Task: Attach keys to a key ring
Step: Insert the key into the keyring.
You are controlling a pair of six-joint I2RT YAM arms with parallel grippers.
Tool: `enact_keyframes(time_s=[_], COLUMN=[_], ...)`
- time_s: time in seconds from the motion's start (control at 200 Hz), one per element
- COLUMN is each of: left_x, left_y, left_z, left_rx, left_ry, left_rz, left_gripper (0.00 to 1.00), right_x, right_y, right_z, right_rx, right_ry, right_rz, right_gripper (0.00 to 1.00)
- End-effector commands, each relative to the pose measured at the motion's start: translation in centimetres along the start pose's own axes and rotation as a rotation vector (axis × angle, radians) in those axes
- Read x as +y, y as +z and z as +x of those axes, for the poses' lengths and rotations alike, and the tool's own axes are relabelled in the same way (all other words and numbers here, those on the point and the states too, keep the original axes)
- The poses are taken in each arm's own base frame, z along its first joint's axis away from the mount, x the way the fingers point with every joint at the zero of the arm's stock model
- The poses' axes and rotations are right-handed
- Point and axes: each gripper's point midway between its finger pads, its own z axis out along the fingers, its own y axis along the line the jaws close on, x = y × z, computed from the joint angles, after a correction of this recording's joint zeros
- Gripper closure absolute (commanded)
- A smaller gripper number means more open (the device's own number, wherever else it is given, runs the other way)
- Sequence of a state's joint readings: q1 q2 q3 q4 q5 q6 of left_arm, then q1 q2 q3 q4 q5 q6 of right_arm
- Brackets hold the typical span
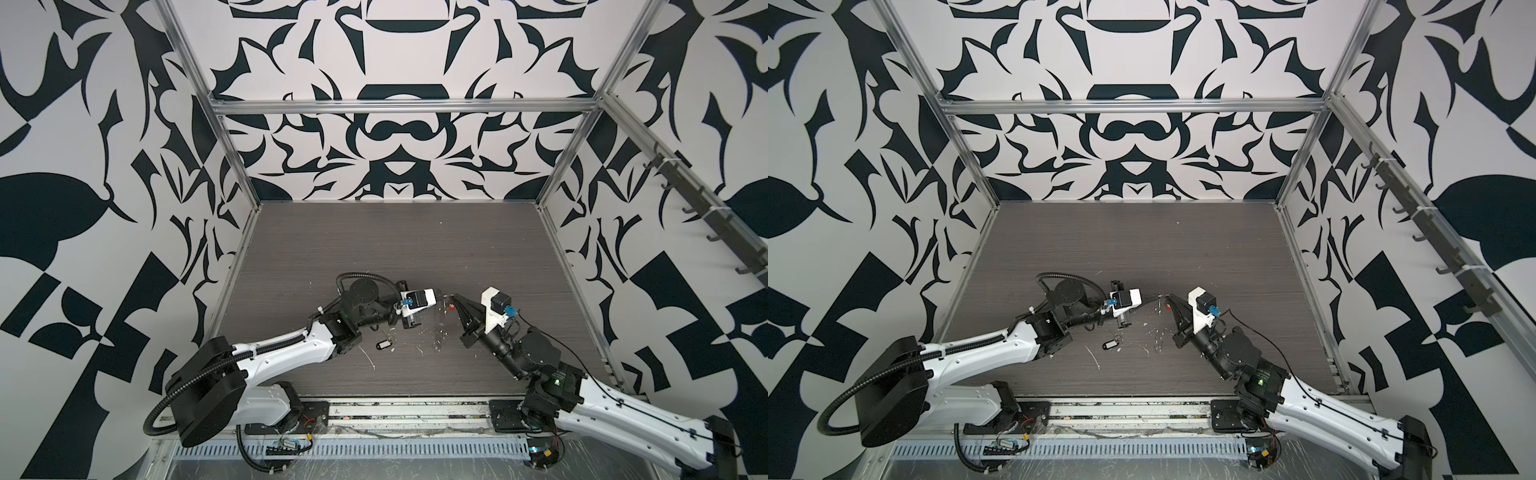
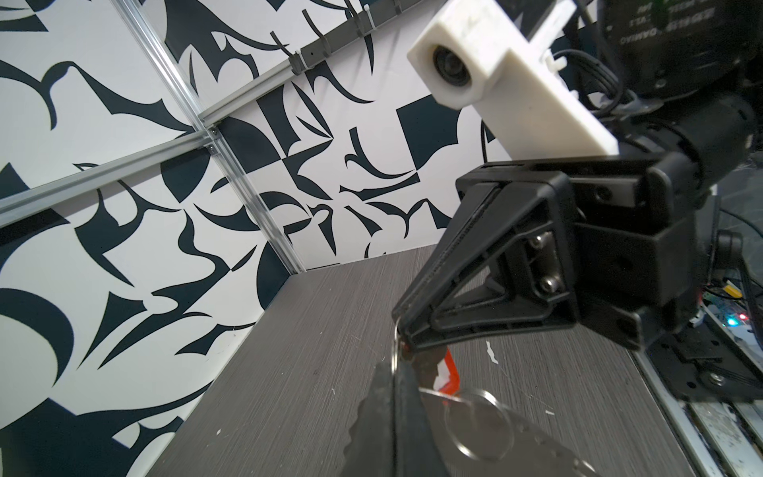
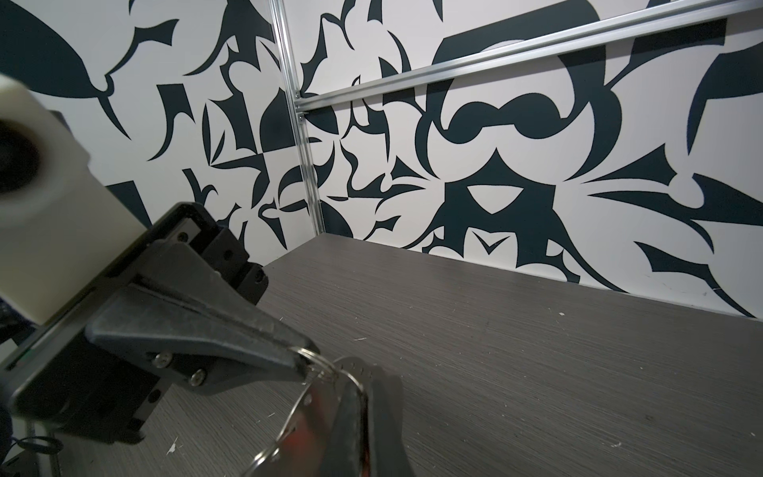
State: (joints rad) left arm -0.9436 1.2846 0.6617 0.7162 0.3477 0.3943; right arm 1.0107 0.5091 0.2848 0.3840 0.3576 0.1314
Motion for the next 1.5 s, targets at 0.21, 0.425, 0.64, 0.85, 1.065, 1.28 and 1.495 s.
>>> enact_keyframes(time_s=[0.21, 0.425, 0.64, 0.85, 1.065, 1.28, 1.495], left_x=[0.9, 0.8, 0.4, 0.4, 0.2, 0.1, 0.2], left_y=[0.1, 0.3, 1.4, 1.2, 1.5, 1.6, 1.3], left_z=[-2.0, -1.9, -0.1, -0.1, 0.3, 0.2, -0.1], left_rx=[-0.023, 0.002, 0.056, 0.057, 0.074, 0.074, 0.060], left_ry=[0.070, 0.077, 0.061, 0.069, 0.061, 0.060, 0.063], left_rz=[-0.002, 0.018, 0.050, 0.048, 0.070, 0.079, 0.066], left_gripper=[1.00, 1.00, 1.00, 0.99, 1.00, 0.90, 0.67], right_x=[-2.3, -2.4, -2.2, -2.3, -2.3, -2.1, -2.0], right_y=[-0.6, -0.8, -0.8, -0.9, -1.0, -1.0, -0.9], right_z=[-1.7, -1.8, -1.8, -2.0, -1.7, -1.9, -1.7], right_rx=[-0.049, -0.051, -0.049, -0.054, -0.042, -0.038, -0.027], right_ry=[0.002, 0.003, 0.002, -0.008, -0.001, -0.004, -0.012], right_rz=[0.123, 0.122, 0.113, 0.118, 0.115, 0.107, 0.105], right_gripper=[1.00, 1.00, 1.00, 1.00, 1.00, 1.00, 1.00])
